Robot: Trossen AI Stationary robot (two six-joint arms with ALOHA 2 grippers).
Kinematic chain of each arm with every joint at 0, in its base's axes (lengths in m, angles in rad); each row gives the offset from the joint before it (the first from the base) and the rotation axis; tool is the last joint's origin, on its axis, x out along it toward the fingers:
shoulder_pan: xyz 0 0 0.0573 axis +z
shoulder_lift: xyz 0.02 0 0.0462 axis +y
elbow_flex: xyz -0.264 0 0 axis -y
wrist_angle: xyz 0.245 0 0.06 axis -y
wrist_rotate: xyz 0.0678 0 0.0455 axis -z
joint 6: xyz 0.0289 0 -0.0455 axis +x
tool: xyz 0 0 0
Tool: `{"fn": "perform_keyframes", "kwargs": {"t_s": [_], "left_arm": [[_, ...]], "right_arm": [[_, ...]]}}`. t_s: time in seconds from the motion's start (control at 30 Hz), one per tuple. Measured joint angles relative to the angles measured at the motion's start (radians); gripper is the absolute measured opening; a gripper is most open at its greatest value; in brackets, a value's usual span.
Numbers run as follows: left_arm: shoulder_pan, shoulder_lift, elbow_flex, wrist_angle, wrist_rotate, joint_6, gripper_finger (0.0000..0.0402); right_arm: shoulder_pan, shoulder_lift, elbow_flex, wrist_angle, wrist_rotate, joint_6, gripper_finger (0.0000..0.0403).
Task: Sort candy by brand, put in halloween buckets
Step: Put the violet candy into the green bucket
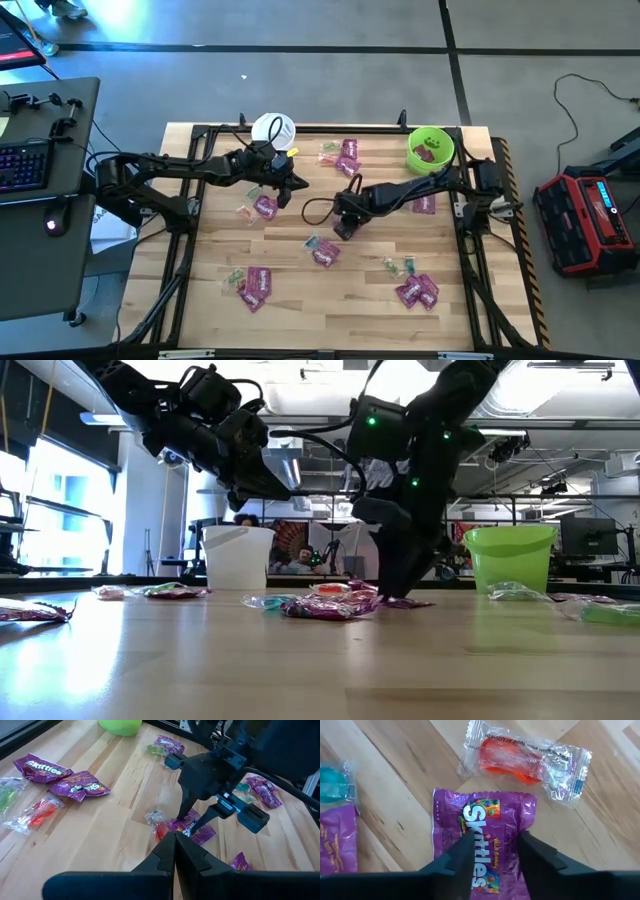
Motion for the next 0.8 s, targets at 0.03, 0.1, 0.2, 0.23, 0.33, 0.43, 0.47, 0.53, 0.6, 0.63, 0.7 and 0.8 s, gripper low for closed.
{"fn": "perform_keyframes", "kwargs": {"t_s": [0.03, 0.1, 0.2, 0.23, 0.33, 0.43, 0.47, 0.53, 0.6, 0.63, 0.7, 0.8], "left_arm": [[0.0, 0.0, 0.0, 0.0, 0.0, -0.003, 0.0], [0.0, 0.0, 0.0, 0.0, 0.0, -0.005, 0.0], [0.0, 0.0, 0.0, 0.0, 0.0, -0.005, 0.0], [0.0, 0.0, 0.0, 0.0, 0.0, -0.006, 0.0], [0.0, 0.0, 0.0, 0.0, 0.0, -0.005, 0.0], [0.0, 0.0, 0.0, 0.0, 0.0, -0.004, 0.0], [0.0, 0.0, 0.0, 0.0, 0.0, -0.001, 0.0], [0.0, 0.0, 0.0, 0.0, 0.0, 0.004, 0.0], [0.0, 0.0, 0.0, 0.0, 0.0, 0.009, 0.0], [0.0, 0.0, 0.0, 0.0, 0.0, 0.009, 0.0], [0.0, 0.0, 0.0, -0.001, 0.0, 0.007, 0.0], [0.0, 0.0, 0.0, -0.002, 0.01, -0.036, 0.0]], "right_arm": [[-0.005, 0.0, 0.0, 0.0, -0.015, -0.006, 0.0107], [-0.014, 0.0, 0.0, 0.0, -0.041, -0.013, 0.0087], [-0.027, -0.011, 0.0, 0.001, -0.072, -0.033, 0.0057], [-0.029, -0.015, 0.0, 0.002, -0.08, -0.04, 0.0046], [-0.04, -0.034, -0.004, -0.002, -0.095, -0.057, 0.0016], [-0.051, -0.055, -0.006, -0.014, -0.1, -0.059, 0.0003], [-0.054, -0.059, -0.006, -0.013, -0.1, -0.058, 0.0004], [-0.059, -0.068, -0.006, -0.013, -0.097, -0.058, 0.0005], [-0.06, -0.069, -0.006, -0.008, -0.094, -0.057, 0.0001], [-0.059, -0.069, -0.006, -0.01, -0.093, -0.056, 0.0001], [-0.058, -0.069, -0.006, -0.007, -0.093, -0.054, 0.0001], [-0.049, -0.07, -0.006, -0.004, -0.086, -0.031, 0.0002]]}}
